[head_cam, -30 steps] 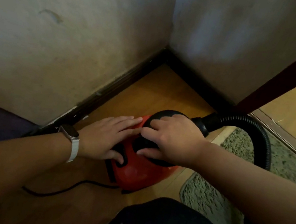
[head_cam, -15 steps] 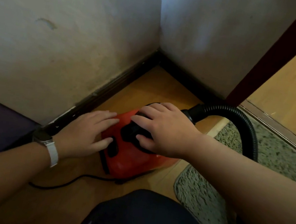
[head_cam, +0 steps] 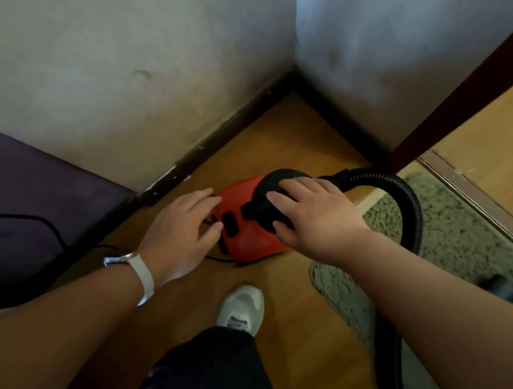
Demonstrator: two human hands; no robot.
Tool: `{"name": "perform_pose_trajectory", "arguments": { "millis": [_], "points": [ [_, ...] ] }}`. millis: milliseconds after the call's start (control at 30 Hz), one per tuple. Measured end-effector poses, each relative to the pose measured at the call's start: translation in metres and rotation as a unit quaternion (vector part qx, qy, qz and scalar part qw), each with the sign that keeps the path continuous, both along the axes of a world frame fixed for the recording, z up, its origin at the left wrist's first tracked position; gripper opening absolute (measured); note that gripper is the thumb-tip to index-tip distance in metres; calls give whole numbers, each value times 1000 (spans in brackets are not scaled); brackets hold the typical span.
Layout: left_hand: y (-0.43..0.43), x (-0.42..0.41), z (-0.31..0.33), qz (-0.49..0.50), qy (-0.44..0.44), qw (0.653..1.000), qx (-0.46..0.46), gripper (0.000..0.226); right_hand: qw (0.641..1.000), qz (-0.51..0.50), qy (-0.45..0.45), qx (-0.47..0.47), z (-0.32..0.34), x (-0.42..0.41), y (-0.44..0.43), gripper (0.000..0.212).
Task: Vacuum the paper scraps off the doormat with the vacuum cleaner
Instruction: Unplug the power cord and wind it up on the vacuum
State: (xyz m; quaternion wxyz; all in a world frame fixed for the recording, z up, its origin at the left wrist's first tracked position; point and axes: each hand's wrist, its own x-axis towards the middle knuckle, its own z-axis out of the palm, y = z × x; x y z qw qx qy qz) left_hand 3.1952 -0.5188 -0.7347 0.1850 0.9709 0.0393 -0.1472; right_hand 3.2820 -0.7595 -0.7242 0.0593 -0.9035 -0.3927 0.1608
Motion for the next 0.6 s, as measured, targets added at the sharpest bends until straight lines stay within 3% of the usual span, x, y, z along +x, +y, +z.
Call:
{"name": "perform_pose_trajectory", "arguments": {
  "millis": [300, 600],
  "points": [
    [8, -7, 117, 4, 24, 1000, 0, 45, 998, -28, 55, -33, 107, 3, 20, 51],
    [37, -2, 182, 46, 40, 998, -27, 38, 991, -69, 109, -48, 187, -7, 59, 51]
  ]
}}
